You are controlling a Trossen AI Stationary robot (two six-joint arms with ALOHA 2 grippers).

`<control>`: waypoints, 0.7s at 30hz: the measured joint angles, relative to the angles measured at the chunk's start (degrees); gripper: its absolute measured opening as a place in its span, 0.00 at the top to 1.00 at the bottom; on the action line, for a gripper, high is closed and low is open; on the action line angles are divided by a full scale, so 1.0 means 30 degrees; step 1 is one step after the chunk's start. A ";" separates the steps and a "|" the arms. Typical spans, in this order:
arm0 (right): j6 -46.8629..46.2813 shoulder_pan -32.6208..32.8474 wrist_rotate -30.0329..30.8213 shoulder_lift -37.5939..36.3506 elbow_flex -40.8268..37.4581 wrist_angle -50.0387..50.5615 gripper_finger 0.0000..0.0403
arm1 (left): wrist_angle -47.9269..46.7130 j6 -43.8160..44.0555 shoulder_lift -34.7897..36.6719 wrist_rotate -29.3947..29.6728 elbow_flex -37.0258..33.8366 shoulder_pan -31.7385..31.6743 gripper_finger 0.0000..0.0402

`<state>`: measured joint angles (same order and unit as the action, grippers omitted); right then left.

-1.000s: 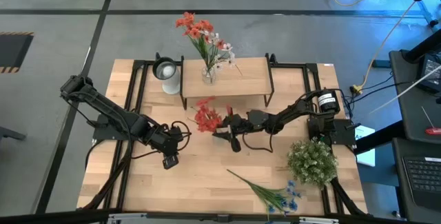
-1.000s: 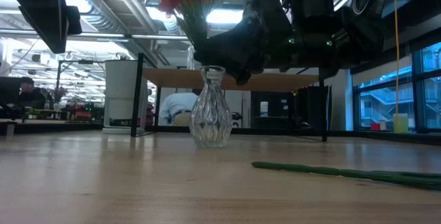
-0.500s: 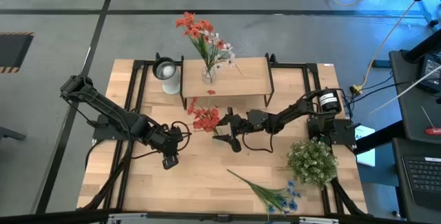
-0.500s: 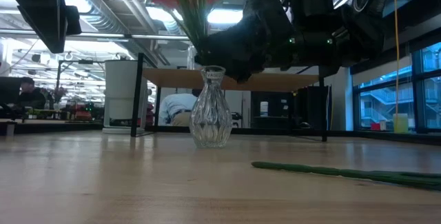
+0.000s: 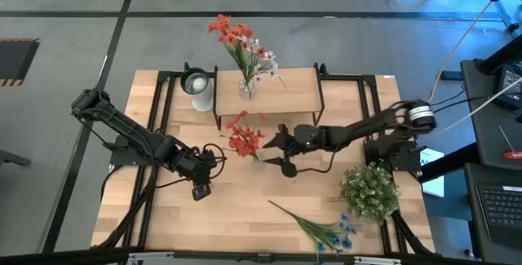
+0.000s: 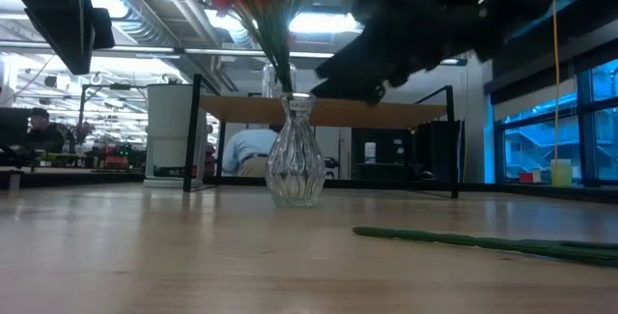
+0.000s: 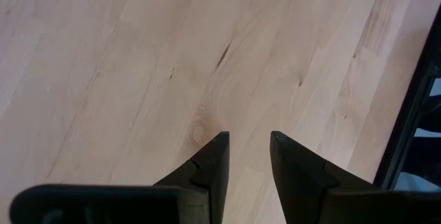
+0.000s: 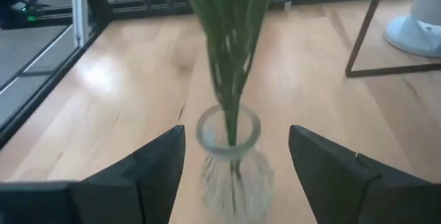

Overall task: Pick and place flowers into a vace then onto a shelf
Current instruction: Put the blue flowers into the transparent vase

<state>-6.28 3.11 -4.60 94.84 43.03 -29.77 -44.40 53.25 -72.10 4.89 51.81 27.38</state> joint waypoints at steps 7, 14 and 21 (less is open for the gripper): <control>-0.0513 0.0000 0.0004 -0.4483 0.0015 0.6122 0.35 | 0.1554 -0.0765 -0.0007 0.0022 -0.0036 0.0000 0.75; -0.1909 0.0182 0.0146 -0.7920 0.0015 1.1320 0.35 | 1.0437 -0.8295 -0.1022 0.0039 -0.0036 0.0007 0.75; -0.3407 0.0189 0.0152 -0.8875 0.0015 1.3120 0.35 | 1.5803 -1.1972 -0.4013 0.0176 0.1023 -0.0161 0.75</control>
<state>-16.50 3.68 -4.15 68.22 43.07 9.59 3.01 17.34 -84.13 5.41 54.88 26.89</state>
